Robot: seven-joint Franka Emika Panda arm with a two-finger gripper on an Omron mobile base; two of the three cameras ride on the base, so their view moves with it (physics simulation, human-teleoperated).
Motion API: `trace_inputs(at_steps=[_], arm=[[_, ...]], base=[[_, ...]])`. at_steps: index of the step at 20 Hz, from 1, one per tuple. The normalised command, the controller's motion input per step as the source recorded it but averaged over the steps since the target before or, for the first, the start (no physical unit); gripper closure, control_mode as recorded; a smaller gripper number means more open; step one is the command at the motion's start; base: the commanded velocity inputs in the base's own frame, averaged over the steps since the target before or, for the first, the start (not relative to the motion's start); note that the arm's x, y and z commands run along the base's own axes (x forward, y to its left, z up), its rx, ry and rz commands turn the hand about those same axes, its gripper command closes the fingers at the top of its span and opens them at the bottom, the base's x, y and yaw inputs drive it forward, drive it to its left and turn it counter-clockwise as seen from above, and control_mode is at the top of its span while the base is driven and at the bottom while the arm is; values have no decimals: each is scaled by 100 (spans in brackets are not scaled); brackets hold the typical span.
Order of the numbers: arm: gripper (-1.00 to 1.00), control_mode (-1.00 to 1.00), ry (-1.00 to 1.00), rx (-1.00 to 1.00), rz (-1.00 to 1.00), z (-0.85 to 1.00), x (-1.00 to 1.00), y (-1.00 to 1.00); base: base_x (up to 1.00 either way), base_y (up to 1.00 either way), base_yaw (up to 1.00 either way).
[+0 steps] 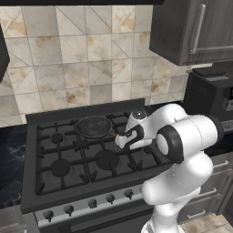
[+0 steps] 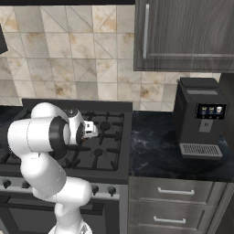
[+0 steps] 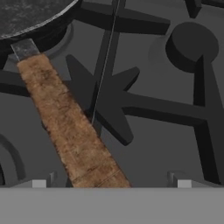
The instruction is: Move the pot and pan from the stove into the sink.
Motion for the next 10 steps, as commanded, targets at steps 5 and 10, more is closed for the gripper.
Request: trace_inputs(at_steps=[5,10], arm=[[-100,-100,0,0,0,-1,0,0],[100,-100,0,0,0,0,0,0]], base=[[0,0,0],[0,0,0]])
